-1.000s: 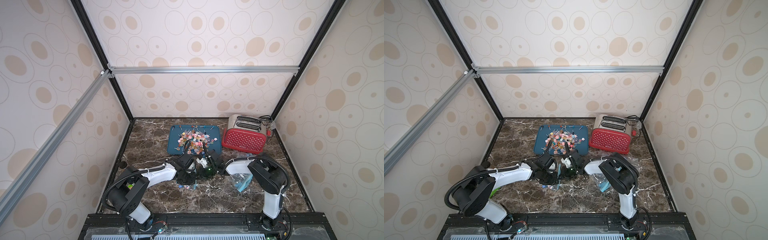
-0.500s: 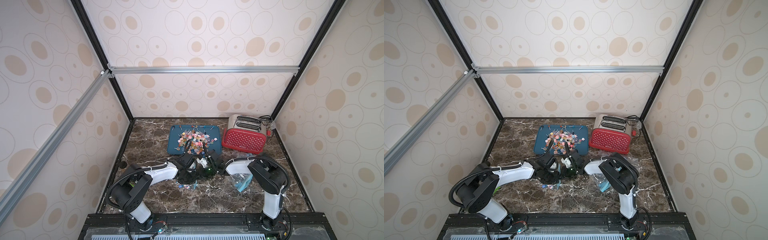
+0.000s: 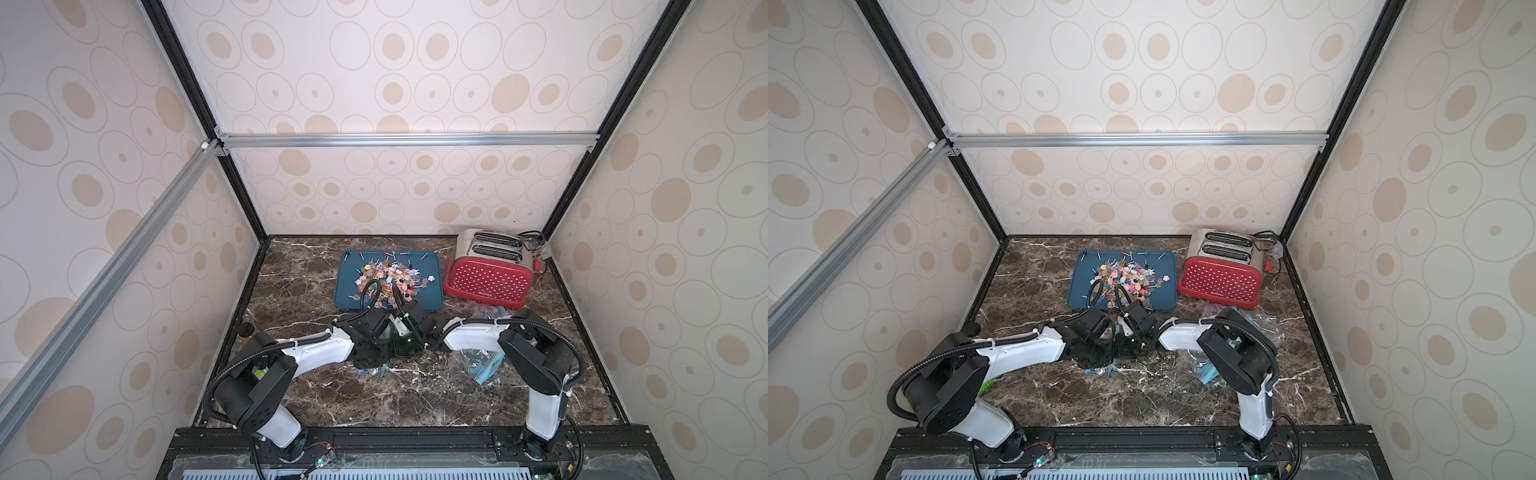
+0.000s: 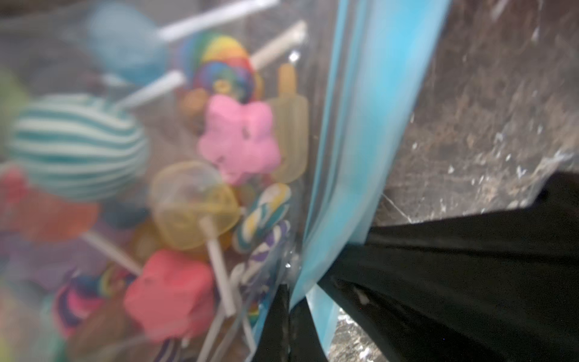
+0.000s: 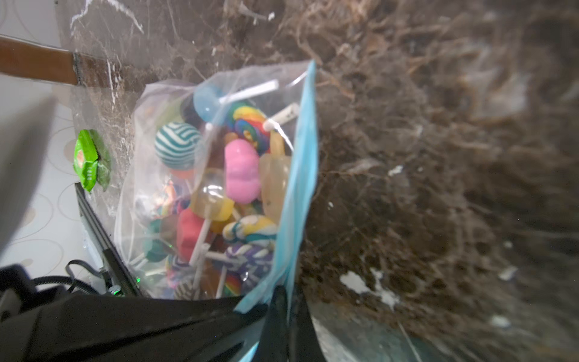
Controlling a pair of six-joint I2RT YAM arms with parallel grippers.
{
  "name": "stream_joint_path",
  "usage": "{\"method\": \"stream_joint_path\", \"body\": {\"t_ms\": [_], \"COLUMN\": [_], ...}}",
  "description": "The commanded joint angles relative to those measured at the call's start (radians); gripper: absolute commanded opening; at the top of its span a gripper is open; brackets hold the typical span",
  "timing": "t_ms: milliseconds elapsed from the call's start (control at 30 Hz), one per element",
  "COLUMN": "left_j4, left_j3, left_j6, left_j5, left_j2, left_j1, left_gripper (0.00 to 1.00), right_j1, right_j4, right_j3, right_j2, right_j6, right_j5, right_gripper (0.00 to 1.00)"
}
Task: Pour candies out of the ziploc bag
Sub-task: Open the ziploc bag at the center of the board.
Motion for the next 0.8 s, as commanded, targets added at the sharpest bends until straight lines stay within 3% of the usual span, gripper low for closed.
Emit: {"method": "stream_joint_path", "body": {"t_ms": [0,167,400,767], "left_j4": [0.018,0.038,0.031,-0.146], "left_j3": [-0.026,-0.056,-0.03,0.032], "left_j6": [-0.131,-0.165,-0.107,-0.029], "left_j5": [-0.187,-0.236,-0.185,-0.229], "left_j2": [-0.062,-0.123,-0.195,-0.307], "left_j1": [-0.001,-0.005,-0.009,-0.009], "left_gripper": [0.0,0.0,0.0,0.0], "right_j1": [0.012,0.015,0.014,0.015], "right_j4": [-0.186,-0.202,-0.21,-0.249], "right_j3": [-0.026,-0.024,-0.015,-0.002], "right_j2": [0.027,0.031,0.005,-0.04], "right_j6": [0.026,0.039,0.03,0.034], "right_j5": [0.14,0.158,0.171,0.201], "right_gripper": [0.0,0.0,0.0,0.0]}}
